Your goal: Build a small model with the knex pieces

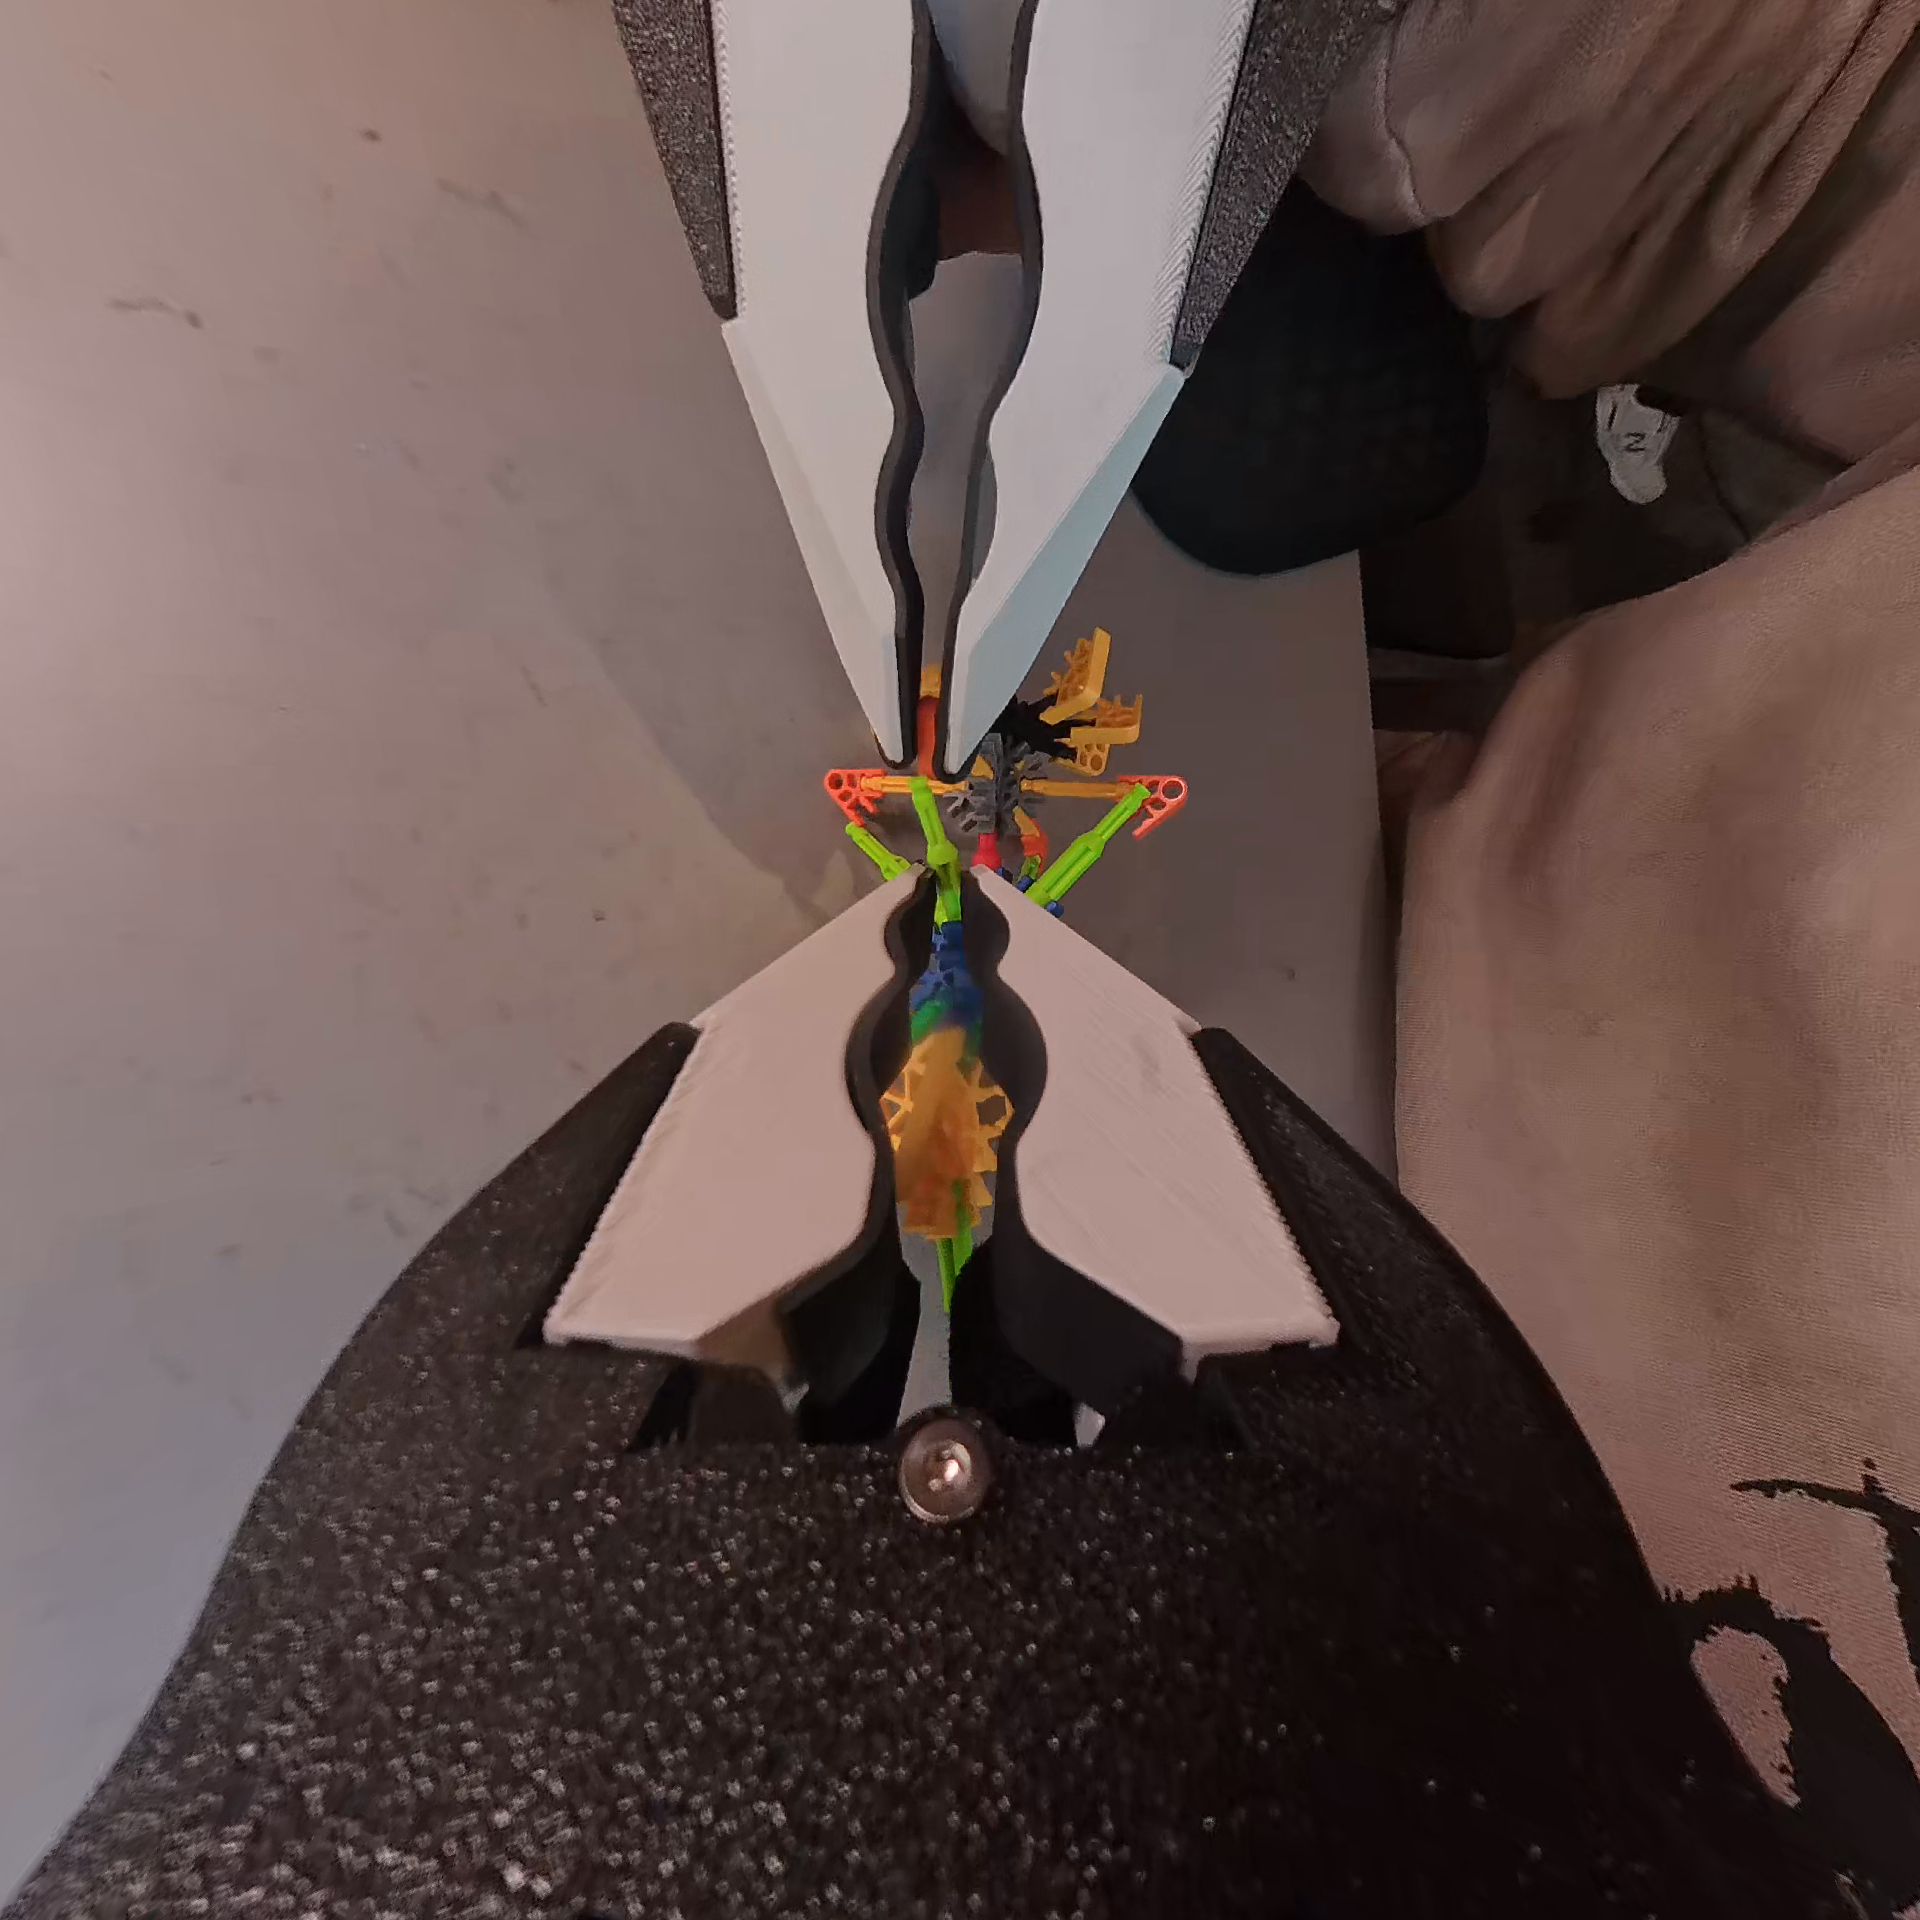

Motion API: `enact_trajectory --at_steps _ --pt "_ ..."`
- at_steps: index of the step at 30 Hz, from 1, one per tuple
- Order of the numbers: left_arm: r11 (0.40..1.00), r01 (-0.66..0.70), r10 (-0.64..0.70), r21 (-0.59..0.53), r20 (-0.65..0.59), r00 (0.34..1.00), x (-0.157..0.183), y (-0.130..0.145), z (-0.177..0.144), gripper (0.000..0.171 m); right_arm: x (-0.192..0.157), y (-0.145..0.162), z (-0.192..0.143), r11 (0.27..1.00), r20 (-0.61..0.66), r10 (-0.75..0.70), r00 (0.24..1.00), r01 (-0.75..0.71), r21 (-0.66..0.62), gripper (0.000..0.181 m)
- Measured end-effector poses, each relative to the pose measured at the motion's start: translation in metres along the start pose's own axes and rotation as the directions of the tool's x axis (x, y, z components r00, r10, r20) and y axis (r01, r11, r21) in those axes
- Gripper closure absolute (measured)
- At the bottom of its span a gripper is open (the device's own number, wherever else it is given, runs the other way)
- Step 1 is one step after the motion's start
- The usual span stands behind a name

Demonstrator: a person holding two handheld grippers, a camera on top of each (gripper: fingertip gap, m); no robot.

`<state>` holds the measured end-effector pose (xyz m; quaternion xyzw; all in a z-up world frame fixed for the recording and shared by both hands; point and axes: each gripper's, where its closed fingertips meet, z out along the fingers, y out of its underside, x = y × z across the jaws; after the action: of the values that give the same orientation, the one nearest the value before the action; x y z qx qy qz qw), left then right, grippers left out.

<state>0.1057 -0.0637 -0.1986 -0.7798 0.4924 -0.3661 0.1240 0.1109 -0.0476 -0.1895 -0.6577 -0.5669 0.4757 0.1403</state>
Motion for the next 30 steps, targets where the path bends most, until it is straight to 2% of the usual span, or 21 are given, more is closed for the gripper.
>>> enact_trajectory --at_steps 5,8,10,12,19,23,27,30 --pt "0.998 0.051 -0.050 0.024 -0.038 0.998 0.003 0.003 -0.001 0.166 -0.002 -0.002 0.002 1.000 0.073 -0.003 0.997 0.001 0.027 0.180" --pt "0.998 0.062 -0.061 0.032 -0.048 0.997 0.006 0.006 0.000 0.157 -0.004 -0.002 0.003 0.999 0.092 -0.006 0.996 0.003 0.039 0.180" --pt "0.998 0.055 -0.054 0.023 -0.036 0.998 0.007 0.008 0.004 0.157 -0.005 -0.002 0.004 0.999 0.084 -0.034 0.996 0.030 0.039 0.180" --pt "0.999 0.034 -0.033 0.024 -0.017 0.999 0.007 0.008 0.006 0.165 -0.006 -0.002 0.004 0.998 0.086 -0.046 0.995 0.042 0.038 0.180" --pt "1.000 0.010 -0.010 -0.025 -0.012 1.000 0.008 0.008 0.007 0.166 -0.008 0.000 0.004 0.997 0.098 -0.063 0.993 0.059 0.045 0.180" --pt "0.999 0.015 -0.015 -0.038 -0.014 1.000 0.008 0.008 0.007 0.166 -0.007 -0.001 -0.008 0.997 0.068 -0.054 0.996 0.051 0.052 0.176" --pt "0.998 0.000 -0.001 -0.059 -0.007 1.000 0.008 0.006 0.008 0.166 -0.010 0.013 -0.009 0.998 0.048 -0.049 0.998 0.051 -0.039 0.174" --pt "0.997 -0.015 0.014 -0.074 -0.011 1.000 0.010 0.005 0.011 0.166 -0.012 0.012 -0.002 0.999 0.042 -0.031 0.999 0.032 -0.024 0.178"
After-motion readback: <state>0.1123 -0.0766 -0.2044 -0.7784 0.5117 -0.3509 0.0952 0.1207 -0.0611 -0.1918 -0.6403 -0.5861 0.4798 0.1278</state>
